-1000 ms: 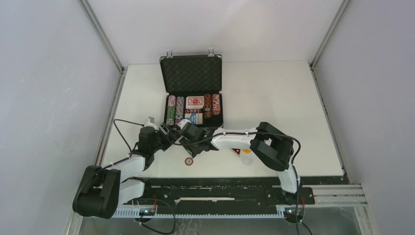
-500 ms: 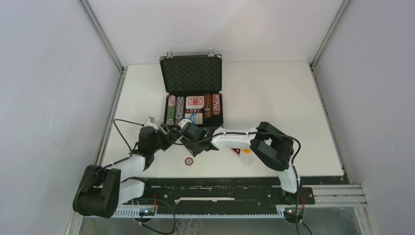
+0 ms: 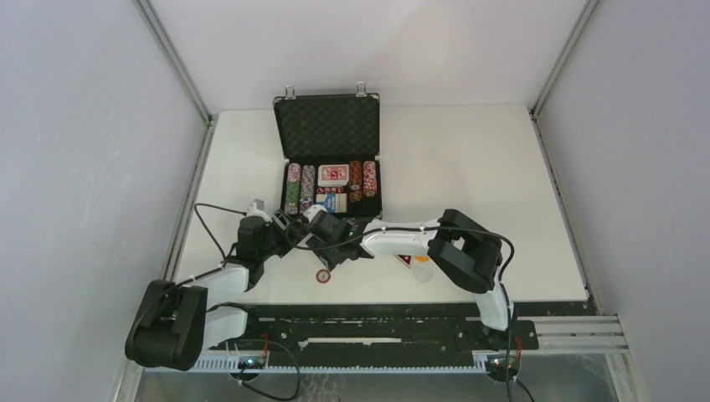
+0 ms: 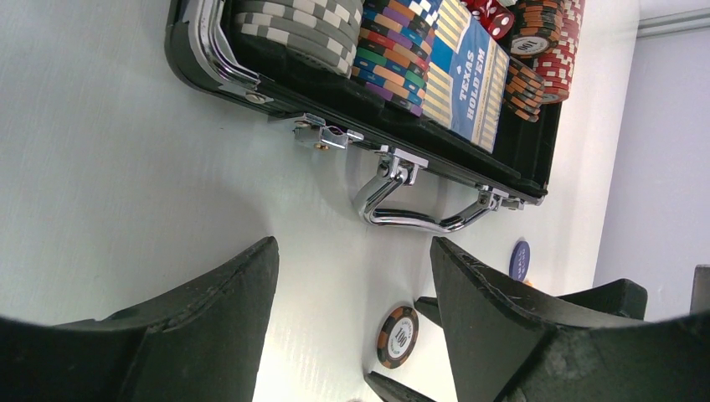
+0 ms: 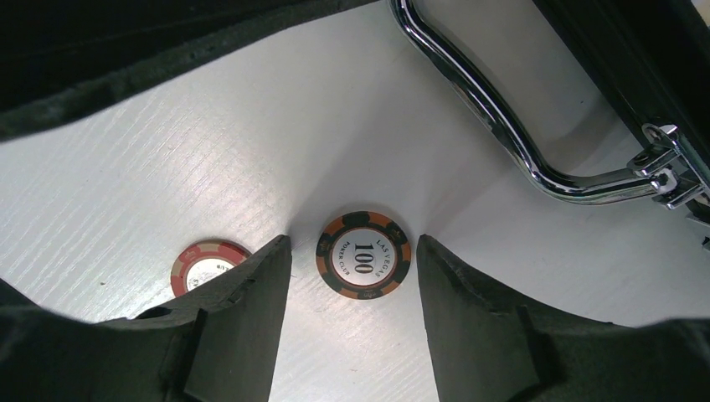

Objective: Pack up texas hold em set

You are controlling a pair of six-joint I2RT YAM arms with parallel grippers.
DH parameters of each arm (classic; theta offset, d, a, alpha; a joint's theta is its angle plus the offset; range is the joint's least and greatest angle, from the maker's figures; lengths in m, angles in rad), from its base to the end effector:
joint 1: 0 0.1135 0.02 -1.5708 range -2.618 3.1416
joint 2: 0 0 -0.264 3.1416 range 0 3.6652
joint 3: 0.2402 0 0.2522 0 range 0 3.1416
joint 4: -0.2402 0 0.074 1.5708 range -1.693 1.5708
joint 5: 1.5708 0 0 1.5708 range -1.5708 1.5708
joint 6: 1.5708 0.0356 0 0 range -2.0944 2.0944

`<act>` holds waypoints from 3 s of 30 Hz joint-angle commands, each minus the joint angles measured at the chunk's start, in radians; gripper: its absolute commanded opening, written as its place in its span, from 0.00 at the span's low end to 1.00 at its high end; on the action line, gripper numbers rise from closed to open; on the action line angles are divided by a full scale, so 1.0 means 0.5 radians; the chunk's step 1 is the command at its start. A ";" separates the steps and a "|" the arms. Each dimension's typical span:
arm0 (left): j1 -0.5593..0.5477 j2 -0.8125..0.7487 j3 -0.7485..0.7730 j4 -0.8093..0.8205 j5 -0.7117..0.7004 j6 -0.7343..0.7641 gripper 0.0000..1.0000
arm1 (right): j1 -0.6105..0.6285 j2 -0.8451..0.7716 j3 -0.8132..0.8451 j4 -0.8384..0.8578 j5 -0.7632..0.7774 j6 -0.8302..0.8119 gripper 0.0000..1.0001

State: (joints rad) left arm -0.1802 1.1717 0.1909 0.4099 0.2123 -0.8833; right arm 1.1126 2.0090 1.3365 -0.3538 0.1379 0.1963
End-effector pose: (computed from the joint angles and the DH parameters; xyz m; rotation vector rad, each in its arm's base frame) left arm 0.1906 -0.0423 0.1278 -0.6506 2.1533 -0.8282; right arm 0.1891 0.3724 0.1534 -1.1100 2.3647 0.3007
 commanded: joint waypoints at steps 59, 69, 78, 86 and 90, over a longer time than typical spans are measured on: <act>0.014 0.116 0.005 -0.090 0.024 0.018 0.73 | -0.040 -0.176 -0.047 -0.166 0.066 0.032 0.48; 0.011 0.134 0.008 -0.075 0.039 0.021 0.73 | -0.047 -0.225 -0.047 -0.164 0.086 0.028 0.48; 0.013 0.145 0.005 -0.056 0.063 0.018 0.73 | -0.050 -0.236 -0.040 -0.174 0.039 0.023 0.55; 0.012 0.148 0.005 -0.046 0.085 0.019 0.73 | 0.014 -0.094 0.043 -0.221 -0.051 0.014 0.68; 0.013 0.148 0.008 -0.047 0.092 0.021 0.73 | 0.015 -0.049 0.046 -0.253 -0.108 0.019 0.68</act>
State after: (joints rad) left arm -0.1799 1.2236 0.1909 0.4808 0.2485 -0.8833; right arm 1.1122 1.9583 1.3190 -0.4648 0.1135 0.2066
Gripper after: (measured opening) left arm 0.727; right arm 0.684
